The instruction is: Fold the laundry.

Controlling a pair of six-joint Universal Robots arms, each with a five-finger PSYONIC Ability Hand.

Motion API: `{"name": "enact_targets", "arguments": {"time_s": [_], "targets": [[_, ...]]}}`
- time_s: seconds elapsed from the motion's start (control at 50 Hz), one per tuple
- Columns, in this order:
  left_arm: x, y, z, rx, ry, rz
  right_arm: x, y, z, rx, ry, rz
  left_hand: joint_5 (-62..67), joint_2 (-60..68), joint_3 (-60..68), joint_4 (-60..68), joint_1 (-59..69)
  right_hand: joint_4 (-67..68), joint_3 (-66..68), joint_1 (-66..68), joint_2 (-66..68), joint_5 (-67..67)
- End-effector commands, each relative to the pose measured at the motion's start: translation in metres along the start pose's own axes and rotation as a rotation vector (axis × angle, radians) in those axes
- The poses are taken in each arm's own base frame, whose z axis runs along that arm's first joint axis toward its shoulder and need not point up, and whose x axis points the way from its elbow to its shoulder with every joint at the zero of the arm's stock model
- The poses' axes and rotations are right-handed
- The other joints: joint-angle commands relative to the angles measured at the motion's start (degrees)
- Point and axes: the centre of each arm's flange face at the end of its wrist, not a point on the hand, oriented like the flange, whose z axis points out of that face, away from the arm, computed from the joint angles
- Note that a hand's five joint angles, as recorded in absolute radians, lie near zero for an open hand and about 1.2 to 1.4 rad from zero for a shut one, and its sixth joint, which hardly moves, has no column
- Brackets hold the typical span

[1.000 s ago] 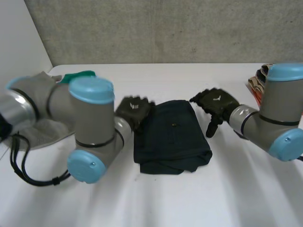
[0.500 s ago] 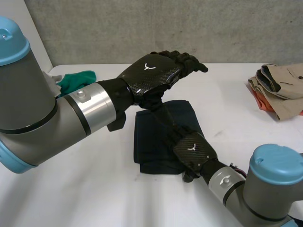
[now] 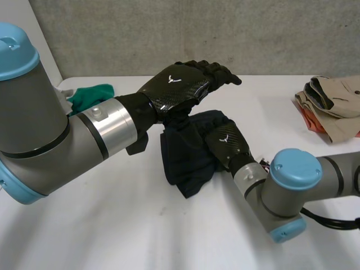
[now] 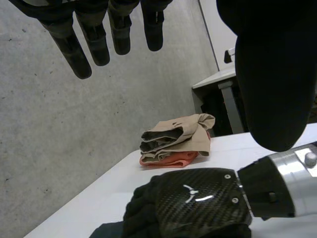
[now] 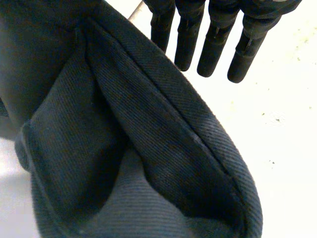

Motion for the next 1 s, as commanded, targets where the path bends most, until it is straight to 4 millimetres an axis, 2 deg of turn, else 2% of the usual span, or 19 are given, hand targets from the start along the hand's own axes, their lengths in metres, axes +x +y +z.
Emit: {"name": "enact_targets", "arguments": {"time_s": [0.02, 0.04, 0.12, 0.2, 0.24, 0.38, 0.42, 0.48, 0.52, 0.58, 0.6, 0.66, 0.68, 0.7, 0.72, 0.76, 0.78, 0.86, 1.0], "targets": [[0.000, 0.001, 0.000, 0.000, 0.000, -0.001, 0.002, 0.002, 0.023, 0.012, -0.006, -0.001, 0.35, 0.12, -0.11, 0.30, -0.28, 44.45, 44.67, 44.80, 45.08, 46.17], [0.000, 0.001, 0.001, 0.000, 0.000, 0.000, 0.003, 0.001, 0.026, 0.017, -0.003, -0.002, 0.35, 0.12, -0.11, 0.30, -0.28, 52.51, 52.74, 52.86, 53.15, 54.24], [0.000, 0.001, 0.001, 0.002, 0.000, 0.001, 0.016, -0.010, 0.037, 0.059, 0.027, -0.013, 0.35, 0.12, -0.11, 0.30, -0.28, 52.59, 52.82, 52.95, 53.23, 54.32], [0.000, -0.006, 0.001, 0.032, 0.000, 0.020, 0.037, -0.038, 0.047, 0.143, 0.076, -0.007, 0.35, 0.12, -0.11, 0.30, -0.28, 52.59, 52.82, 52.95, 53.23, 54.32], [-0.001, -0.008, 0.002, 0.045, 0.000, 0.027, 0.070, -0.060, 0.052, 0.214, 0.139, 0.024, 0.35, 0.12, -0.11, 0.30, -0.28, 52.59, 52.82, 52.95, 53.23, 54.32], [0.000, -0.036, -0.002, 0.145, -0.020, 0.053, 0.192, -0.092, 0.049, 0.360, 0.343, 0.112, 0.35, 0.12, -0.11, 0.30, -0.28, 52.59, 52.82, 52.95, 53.23, 54.32], [-0.002, -0.045, -0.004, 0.178, -0.023, 0.039, 0.214, -0.092, 0.047, 0.378, 0.374, 0.117, 0.35, 0.12, -0.11, 0.30, -0.28, 52.59, 52.82, 52.95, 53.23, 54.32], [-0.002, -0.048, -0.005, 0.199, -0.020, 0.018, 0.268, -0.082, 0.037, 0.407, 0.460, 0.106, 0.35, 0.12, -0.11, 0.30, -0.28, 52.59, 52.82, 52.95, 53.23, 54.32], [-0.001, -0.048, -0.004, 0.210, -0.014, 0.003, 0.313, -0.065, 0.027, 0.414, 0.533, 0.083, 0.35, 0.12, -0.11, 0.30, -0.28, 52.59, 52.82, 52.95, 53.23, 54.32], [0.000, -0.046, -0.004, 0.207, -0.010, -0.009, 0.349, -0.035, 0.020, 0.391, 0.575, 0.072, 0.35, 0.12, -0.11, 0.30, -0.28, 52.59, 52.82, 52.95, 53.23, 54.32], [0.000, -0.045, -0.004, 0.205, -0.011, -0.009, 0.365, -0.012, 0.021, 0.365, 0.571, 0.066, 0.35, 0.12, -0.11, 0.30, -0.28, 52.59, 52.82, 52.95, 53.23, 54.32], [0.000, -0.041, -0.003, 0.194, -0.011, -0.015, 0.377, 0.033, 0.022, 0.293, 0.537, 0.086, 0.35, 0.12, -0.11, 0.30, -0.28, 52.59, 52.82, 52.95, 53.23, 54.32], [0.000, -0.040, -0.003, 0.191, -0.011, -0.017, 0.388, 0.067, 0.019, 0.236, 0.533, 0.109, 0.35, 0.12, -0.11, 0.30, -0.28, 52.59, 52.82, 52.95, 53.23, 54.32], [0.000, -0.036, -0.003, 0.182, -0.010, -0.021, 0.389, 0.074, 0.018, 0.226, 0.534, 0.113, 0.52, 0.29, 0.06, 0.46, -0.11, 52.59, 52.82, 52.95, 53.23, 54.32], [0.001, -0.034, -0.003, 0.177, -0.008, -0.023, 0.397, 0.097, 0.012, 0.192, 0.557, 0.123, 0.52, 0.29, 0.06, 0.47, -0.11, 52.59, 52.82, 52.95, 53.23, 54.32], [0.001, -0.032, -0.002, 0.170, -0.008, -0.026, 0.403, 0.116, 0.007, 0.172, 0.565, 0.127, 0.52, 0.29, 0.06, 0.47, -0.11, 52.59, 52.82, 52.95, 53.23, 54.32], [0.001, -0.030, -0.002, 0.166, -0.008, -0.028, 0.408, 0.138, -0.001, 0.147, 0.576, 0.134, 0.52, 0.29, 0.06, 0.47, -0.11, 52.59, 52.82, 52.95, 53.23, 54.32], [-0.001, -0.022, 0.002, 0.148, -0.008, -0.040, 0.403, 0.165, -0.007, 0.114, 0.536, 0.158, 0.52, 0.29, 0.06, 0.47, -0.11, 52.59, 52.82, 52.95, 53.23, 54.32], [0.000, -0.018, 0.003, 0.139, -0.005, -0.046, 0.383, 0.190, -0.010, 0.073, 0.454, 0.205, 0.69, 0.46, 0.23, 0.63, 0.06, 52.59, 52.82, 52.95, 53.23, 54.32]]}}
